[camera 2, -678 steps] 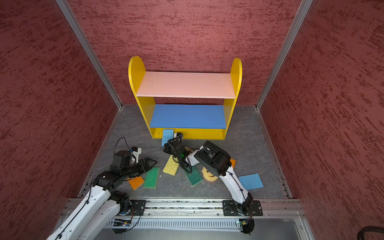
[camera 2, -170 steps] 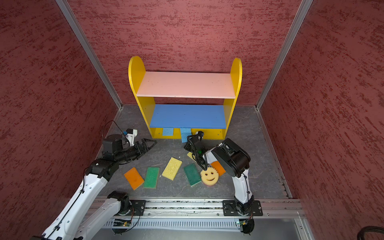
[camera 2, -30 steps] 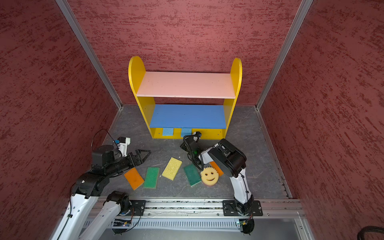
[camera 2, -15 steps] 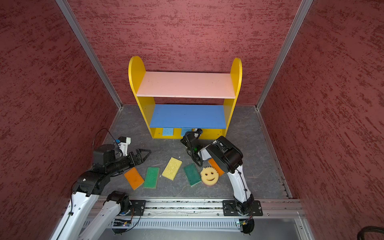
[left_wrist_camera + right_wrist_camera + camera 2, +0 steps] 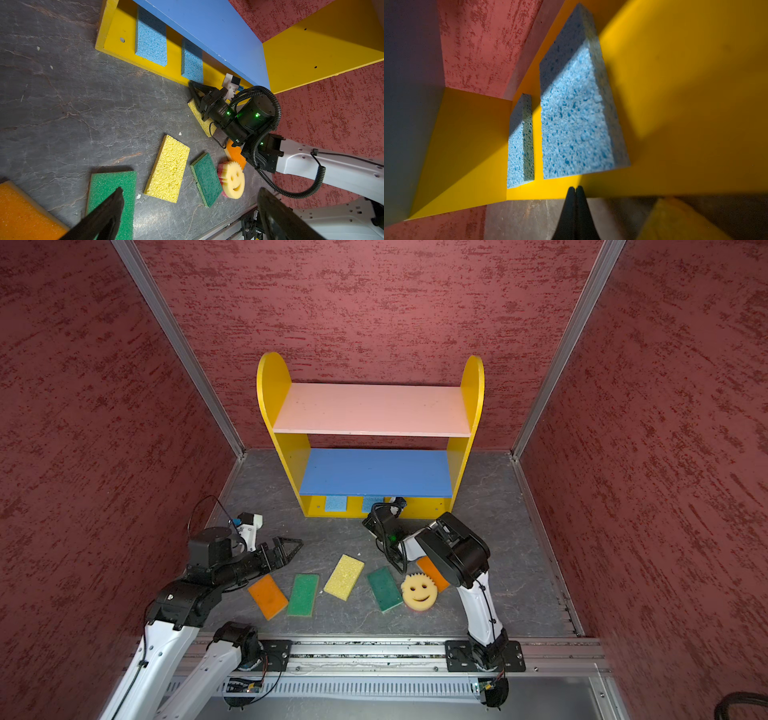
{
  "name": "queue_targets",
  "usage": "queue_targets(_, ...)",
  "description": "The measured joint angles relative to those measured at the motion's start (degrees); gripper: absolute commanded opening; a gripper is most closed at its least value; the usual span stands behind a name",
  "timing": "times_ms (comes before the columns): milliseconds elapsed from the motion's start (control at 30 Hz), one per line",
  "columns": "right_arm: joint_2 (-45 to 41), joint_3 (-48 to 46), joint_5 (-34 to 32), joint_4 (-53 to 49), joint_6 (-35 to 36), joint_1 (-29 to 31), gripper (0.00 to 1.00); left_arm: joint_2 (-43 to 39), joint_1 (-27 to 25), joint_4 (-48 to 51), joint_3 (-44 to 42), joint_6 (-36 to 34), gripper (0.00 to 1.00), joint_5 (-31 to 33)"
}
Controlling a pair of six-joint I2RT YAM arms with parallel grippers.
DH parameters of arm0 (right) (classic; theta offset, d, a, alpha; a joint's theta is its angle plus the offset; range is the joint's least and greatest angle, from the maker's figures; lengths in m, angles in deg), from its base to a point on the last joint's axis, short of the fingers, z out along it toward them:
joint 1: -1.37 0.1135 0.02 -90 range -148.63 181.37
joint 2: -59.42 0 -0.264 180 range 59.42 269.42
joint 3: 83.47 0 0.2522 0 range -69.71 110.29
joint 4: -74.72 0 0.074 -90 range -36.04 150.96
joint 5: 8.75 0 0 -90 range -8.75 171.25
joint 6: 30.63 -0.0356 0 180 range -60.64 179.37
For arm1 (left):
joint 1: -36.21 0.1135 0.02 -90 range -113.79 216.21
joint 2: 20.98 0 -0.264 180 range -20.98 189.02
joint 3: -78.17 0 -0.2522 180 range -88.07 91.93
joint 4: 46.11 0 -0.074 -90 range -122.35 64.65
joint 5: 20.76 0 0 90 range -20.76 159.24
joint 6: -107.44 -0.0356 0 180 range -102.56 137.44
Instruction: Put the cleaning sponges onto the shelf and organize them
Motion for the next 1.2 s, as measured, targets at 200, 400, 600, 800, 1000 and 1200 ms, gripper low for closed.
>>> queue_targets(200,-6.2,0.0,2.4,-14.2,5.6,-0.2,0.0,1.0,0.0,0.0,0.0,0.0,1.0,0.0)
queue_targets(400,-11.3,0.0,5.2,-27.1,13.1,-0.3,0.23,1.9,0.0,-0.9,0.0,0.1,1.0,0.0)
queue_targets(600,-22.3,0.1,5.4,-31.2,20.8,0.0,0.41,3.8,0.2,-3.2,-0.5,0.7,1.0,-0.1)
queue_targets(800,-28.2,-1.5,4.2,-35.3,24.5,0.0,0.49,5.4,1.0,-4.8,-0.6,1.2,1.0,-0.2)
queue_targets(1000,-28.8,-3.6,2.3,-40.2,25.9,0.0,0.58,6.4,2.1,-6.7,-1.0,2.4,1.0,-0.7)
queue_targets(1200,-28.8,-5.1,1.9,-41.3,26.1,0.0,0.62,7.0,3.0,-7.0,-1.8,3.3,1.0,-1.4)
